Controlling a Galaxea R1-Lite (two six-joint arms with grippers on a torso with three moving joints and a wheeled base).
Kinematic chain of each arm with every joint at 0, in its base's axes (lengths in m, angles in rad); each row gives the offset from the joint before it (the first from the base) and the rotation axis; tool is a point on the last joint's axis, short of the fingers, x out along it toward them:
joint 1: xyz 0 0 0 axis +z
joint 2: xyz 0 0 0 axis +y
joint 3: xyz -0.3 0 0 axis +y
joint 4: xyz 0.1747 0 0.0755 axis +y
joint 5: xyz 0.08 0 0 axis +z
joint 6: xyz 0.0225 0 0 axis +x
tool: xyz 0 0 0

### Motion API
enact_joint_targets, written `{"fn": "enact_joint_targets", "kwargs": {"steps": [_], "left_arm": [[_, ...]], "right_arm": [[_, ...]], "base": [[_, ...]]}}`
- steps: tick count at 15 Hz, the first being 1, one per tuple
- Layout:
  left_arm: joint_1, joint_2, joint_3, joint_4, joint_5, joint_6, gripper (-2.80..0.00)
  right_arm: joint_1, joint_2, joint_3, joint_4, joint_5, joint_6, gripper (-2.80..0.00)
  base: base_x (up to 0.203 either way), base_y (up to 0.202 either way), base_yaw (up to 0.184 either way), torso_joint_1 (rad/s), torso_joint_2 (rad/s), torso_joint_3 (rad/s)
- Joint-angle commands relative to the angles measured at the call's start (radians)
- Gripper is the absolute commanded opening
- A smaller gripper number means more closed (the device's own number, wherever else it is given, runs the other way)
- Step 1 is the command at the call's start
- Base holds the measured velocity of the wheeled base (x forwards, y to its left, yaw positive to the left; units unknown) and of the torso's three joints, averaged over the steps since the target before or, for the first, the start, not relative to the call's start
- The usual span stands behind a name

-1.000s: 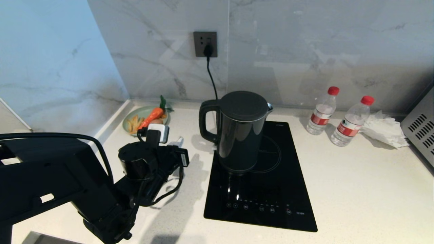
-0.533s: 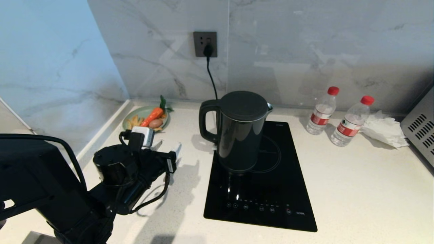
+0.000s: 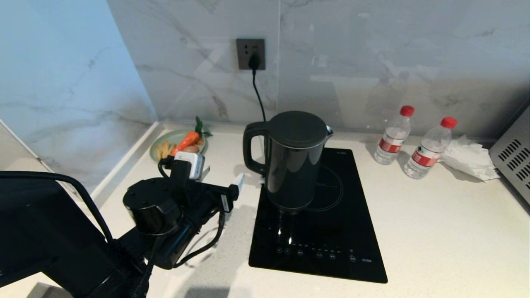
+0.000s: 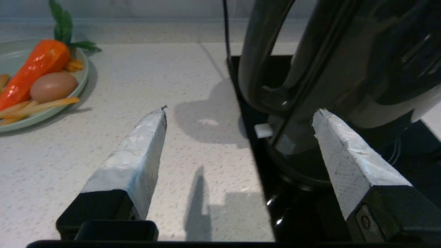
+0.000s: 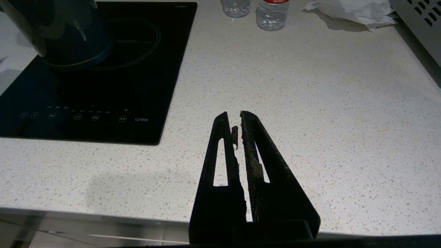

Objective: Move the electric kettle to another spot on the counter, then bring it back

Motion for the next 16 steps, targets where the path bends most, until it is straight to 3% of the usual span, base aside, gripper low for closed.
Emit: {"fn": "enact_joint_targets", "kwargs": {"steps": [1, 4, 16], "left_arm": [[-0.018, -0.001, -0.036, -0.007, 0.015, 0.0, 0.0], [-0.026, 0.024, -0.133, 0.057, 0.064, 0.0, 0.0], [-0.004, 0.1, -0.245, 0.104, 0.07, 0.002, 0.0]], "right_arm": [[0.001, 0.0, 0.001, -0.001, 0.0, 0.0, -2.8], [-0.001, 0.0, 0.0, -0.001, 0.0, 0.0, -2.8], [0.0, 0.0, 0.0, -0.001, 0.0, 0.0, -2.8]], "base": [[0.0, 0.0, 0.0, 0.0, 0.0, 0.0], [0.0, 0.0, 0.0, 0.0, 0.0, 0.0], [0.0, 0.0, 0.0, 0.0, 0.0, 0.0]]}}
